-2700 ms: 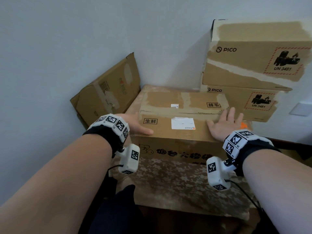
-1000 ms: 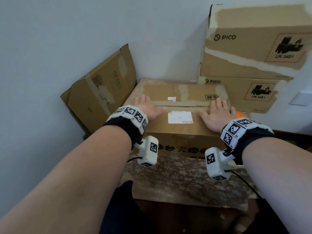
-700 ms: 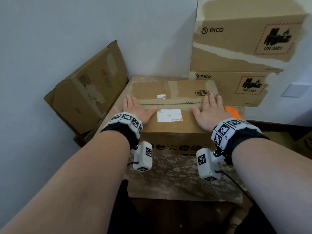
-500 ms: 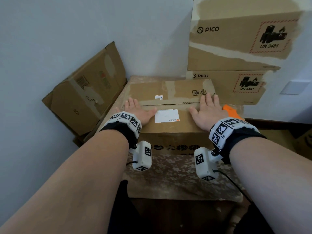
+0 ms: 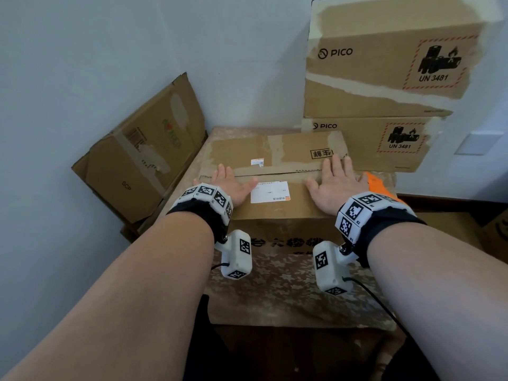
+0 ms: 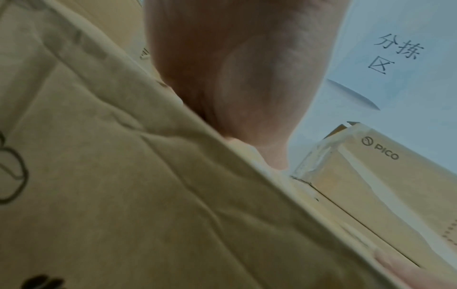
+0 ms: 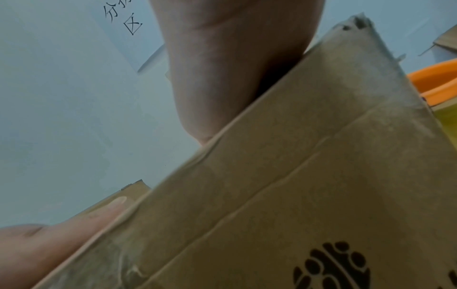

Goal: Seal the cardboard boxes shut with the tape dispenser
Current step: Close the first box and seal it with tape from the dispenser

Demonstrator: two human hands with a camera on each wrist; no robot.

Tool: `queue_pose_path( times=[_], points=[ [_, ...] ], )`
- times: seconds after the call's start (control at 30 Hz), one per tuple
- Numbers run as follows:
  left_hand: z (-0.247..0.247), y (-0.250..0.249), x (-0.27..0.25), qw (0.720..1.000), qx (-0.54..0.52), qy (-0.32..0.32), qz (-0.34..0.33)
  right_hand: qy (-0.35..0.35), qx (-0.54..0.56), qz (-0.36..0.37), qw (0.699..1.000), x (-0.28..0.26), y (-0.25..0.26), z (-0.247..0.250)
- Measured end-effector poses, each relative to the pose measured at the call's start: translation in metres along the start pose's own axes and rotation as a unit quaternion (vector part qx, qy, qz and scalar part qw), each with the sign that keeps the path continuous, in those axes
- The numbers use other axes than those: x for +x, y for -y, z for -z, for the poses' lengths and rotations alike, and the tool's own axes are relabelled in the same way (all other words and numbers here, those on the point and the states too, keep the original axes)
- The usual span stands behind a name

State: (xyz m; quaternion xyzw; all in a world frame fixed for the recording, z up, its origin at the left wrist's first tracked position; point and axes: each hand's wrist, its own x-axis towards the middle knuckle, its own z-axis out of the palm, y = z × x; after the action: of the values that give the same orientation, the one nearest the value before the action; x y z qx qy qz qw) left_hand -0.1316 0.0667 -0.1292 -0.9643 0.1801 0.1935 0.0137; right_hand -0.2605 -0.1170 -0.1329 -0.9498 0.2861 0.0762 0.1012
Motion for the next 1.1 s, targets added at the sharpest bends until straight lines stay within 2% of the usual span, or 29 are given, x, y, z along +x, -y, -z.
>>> queue_pose_path(
  times=[0.3, 0.43, 0.53, 0.63, 0.87, 0.9, 1.1],
  points=[
    [-0.005, 0.015, 0.003, 0.998, -0.045, -0.03, 0.023, 0.01, -0.001, 0.002, 1.0, -0.001, 0.001, 0.002],
    [-0.005, 0.009, 0.001, 0.998, -0.025, -0.024, 0.043, 0.022, -0.004, 0.008, 1.0, -0.001, -0.001, 0.005],
    [-0.005, -0.006, -0.001, 1.0, -0.019, -0.008, 0.021, 0.032, 0.001, 0.015, 0.999, 0.002, -0.004, 0.006],
    [-0.007, -0.028, -0.004, 0.999, -0.028, 0.0, -0.028, 0.036, -0.008, 0.026, 0.999, 0.003, -0.005, 0.006],
    [-0.013, -0.067, -0.002, 0.99, -0.122, 0.012, -0.075, 0.042, -0.005, 0.057, 0.997, 0.003, -0.013, 0.007],
    [-0.014, -0.07, -0.004, 0.99, -0.109, 0.018, -0.086, 0.04, -0.006, 0.062, 0.997, 0.003, -0.014, 0.007],
    [-0.009, -0.074, -0.017, 0.995, -0.07, 0.021, -0.072, 0.05, 0.002, 0.071, 0.996, 0.001, -0.016, 0.007]
  ],
)
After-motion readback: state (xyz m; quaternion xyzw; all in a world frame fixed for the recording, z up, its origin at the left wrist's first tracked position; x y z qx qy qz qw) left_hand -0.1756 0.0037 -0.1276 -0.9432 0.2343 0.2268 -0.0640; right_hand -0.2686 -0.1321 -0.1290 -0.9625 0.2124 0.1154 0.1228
